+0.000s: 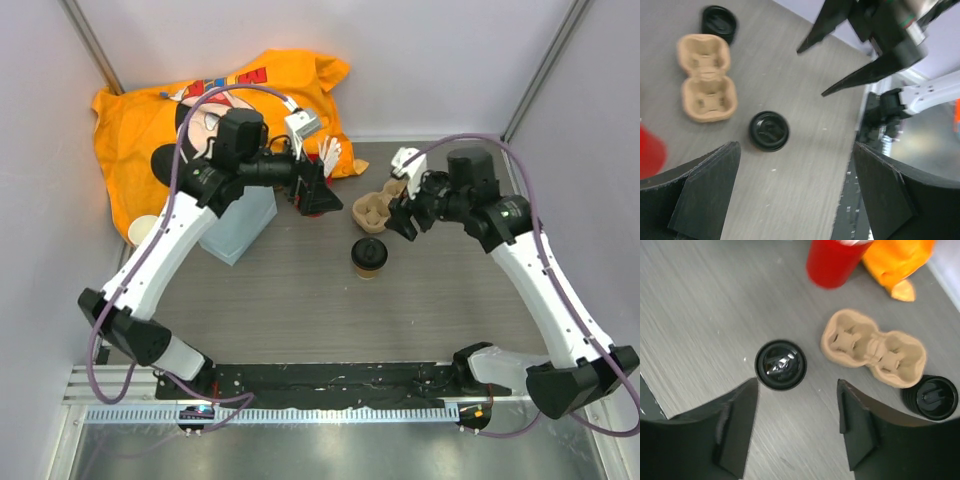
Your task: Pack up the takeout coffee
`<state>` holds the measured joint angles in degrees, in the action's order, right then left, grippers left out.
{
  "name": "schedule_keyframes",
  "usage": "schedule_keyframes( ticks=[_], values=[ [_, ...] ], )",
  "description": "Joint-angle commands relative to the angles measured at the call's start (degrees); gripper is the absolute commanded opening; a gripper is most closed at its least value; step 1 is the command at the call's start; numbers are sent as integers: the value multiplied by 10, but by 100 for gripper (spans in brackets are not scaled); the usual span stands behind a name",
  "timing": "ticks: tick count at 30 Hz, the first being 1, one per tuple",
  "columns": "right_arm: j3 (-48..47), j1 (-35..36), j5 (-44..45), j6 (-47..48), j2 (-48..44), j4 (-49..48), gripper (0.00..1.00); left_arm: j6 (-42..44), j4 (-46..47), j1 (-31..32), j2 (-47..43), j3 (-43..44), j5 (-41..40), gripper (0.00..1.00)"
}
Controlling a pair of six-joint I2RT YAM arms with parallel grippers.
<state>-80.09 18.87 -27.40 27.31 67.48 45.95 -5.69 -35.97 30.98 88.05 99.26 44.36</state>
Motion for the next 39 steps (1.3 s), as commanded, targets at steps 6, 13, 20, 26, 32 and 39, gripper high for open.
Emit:
schedule_keyframes(
  ticks=[6, 13, 20, 26, 32, 39],
  values=[
    [78, 99, 96, 138, 42, -10, 66, 126, -147, -35, -121, 25, -225, 100],
    [13, 119, 73, 180, 125, 76, 63, 147, -158, -87, -207, -63, -277, 100],
    [-69, 145, 96, 173, 249, 160, 50, 141, -148, -133, -232, -111, -284, 100],
    [-60, 158, 87, 150, 259, 147, 50, 129, -143, -155, -234, -111, -286, 100],
    [-29, 167, 108, 139, 256, 130, 50, 118, -143, -174, -232, -109, -273, 100],
    [-14, 168, 118, 131, 258, 121, 50, 111, -137, -187, -238, -120, -263, 100]
  ],
)
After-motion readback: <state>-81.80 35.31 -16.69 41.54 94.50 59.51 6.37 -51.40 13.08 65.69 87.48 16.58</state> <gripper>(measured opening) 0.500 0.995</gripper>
